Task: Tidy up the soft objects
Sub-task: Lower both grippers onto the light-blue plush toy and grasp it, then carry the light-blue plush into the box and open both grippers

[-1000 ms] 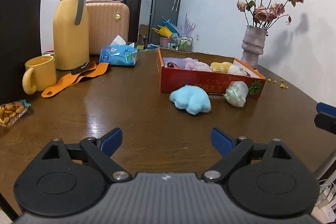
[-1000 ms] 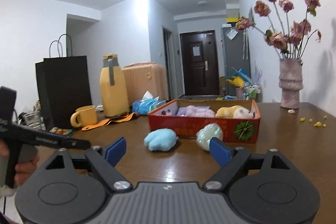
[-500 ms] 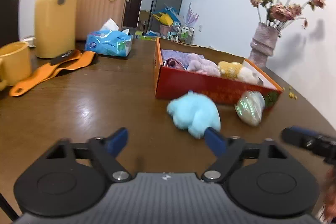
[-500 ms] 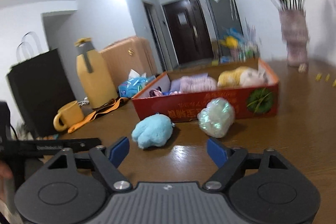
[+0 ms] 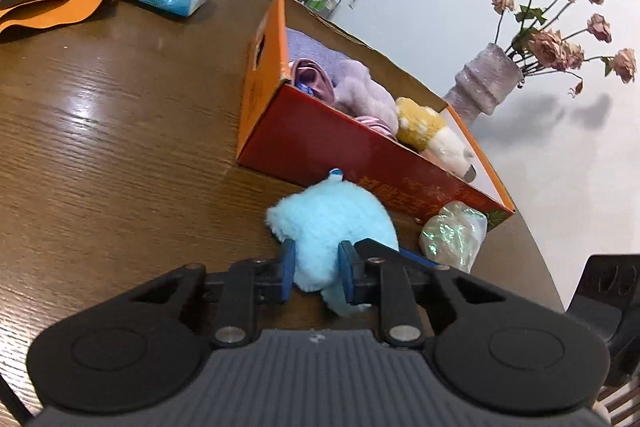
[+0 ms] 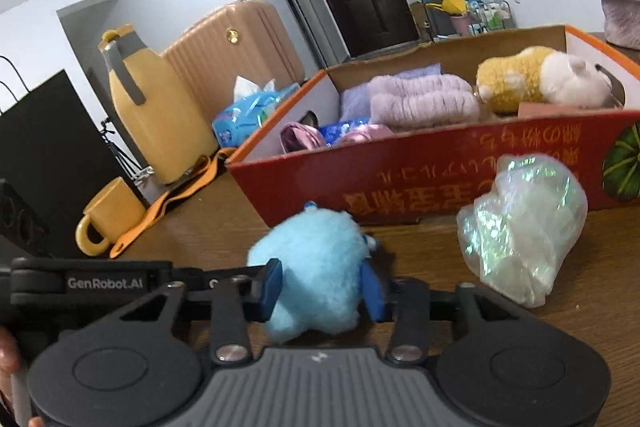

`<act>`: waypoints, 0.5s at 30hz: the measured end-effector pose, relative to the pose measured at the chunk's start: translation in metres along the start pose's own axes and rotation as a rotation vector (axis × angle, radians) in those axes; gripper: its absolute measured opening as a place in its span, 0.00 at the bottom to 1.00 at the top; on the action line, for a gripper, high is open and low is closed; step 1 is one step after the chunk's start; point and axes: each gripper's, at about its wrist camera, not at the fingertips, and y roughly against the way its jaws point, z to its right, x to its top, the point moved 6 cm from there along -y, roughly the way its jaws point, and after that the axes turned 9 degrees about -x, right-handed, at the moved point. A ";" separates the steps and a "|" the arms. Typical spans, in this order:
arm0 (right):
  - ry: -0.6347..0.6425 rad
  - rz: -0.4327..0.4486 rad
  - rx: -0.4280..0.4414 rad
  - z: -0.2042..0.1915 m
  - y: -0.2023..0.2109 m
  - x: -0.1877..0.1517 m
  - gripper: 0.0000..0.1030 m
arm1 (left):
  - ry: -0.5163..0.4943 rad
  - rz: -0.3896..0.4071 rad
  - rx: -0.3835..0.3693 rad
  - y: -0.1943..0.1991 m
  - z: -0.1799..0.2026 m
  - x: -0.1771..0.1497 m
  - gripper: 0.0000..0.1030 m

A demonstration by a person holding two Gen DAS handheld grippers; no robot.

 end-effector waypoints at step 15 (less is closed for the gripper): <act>-0.016 0.078 0.017 0.021 0.130 -0.051 0.33 | -0.131 -0.027 -0.096 0.051 0.089 -0.083 0.21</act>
